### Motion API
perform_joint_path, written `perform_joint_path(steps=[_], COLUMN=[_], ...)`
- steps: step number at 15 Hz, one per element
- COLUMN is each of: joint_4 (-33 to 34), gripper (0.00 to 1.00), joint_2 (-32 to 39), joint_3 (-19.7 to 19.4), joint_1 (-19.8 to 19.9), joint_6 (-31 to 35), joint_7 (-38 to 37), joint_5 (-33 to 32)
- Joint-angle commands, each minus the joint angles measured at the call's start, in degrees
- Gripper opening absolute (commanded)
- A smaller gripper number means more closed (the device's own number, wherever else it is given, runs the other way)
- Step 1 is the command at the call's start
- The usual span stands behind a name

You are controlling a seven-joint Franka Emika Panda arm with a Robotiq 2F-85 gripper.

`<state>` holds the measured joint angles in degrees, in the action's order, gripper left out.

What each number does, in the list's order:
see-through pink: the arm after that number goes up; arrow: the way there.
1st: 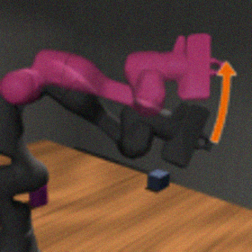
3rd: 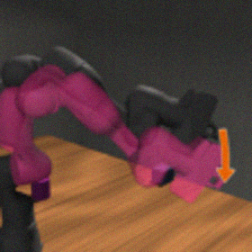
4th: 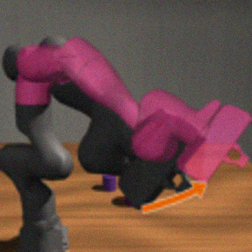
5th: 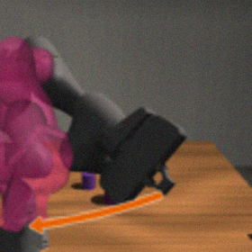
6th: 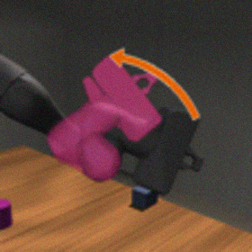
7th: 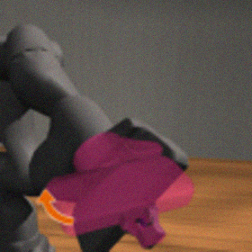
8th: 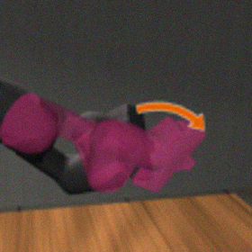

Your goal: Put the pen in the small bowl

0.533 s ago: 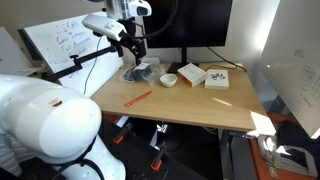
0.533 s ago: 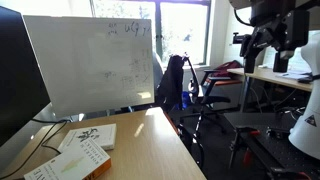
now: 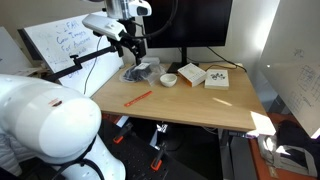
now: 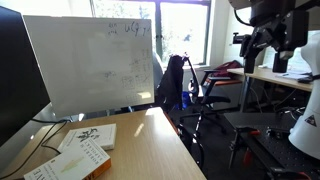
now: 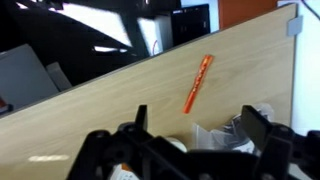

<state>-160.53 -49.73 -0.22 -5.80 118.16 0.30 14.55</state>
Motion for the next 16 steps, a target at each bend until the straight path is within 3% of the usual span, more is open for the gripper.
perform_joint_path(steps=[1, 7, 13, 16], joint_4=[1.87, 6.81, 20.34, 30.72], gripper=[1.00, 1.00, 1.00, 1.00], joint_2=[6.48, 29.91, 58.07, 72.97], joint_3=[5.16, 15.60, 14.67, 11.34], joint_1=[1.64, 0.62, -2.95, -6.26], joint_6=[4.63, 24.14, 38.15, 40.85], joint_7=[-7.23, -23.94, -25.74, -30.20], joint_5=[0.35, 0.56, 4.19, -0.87])
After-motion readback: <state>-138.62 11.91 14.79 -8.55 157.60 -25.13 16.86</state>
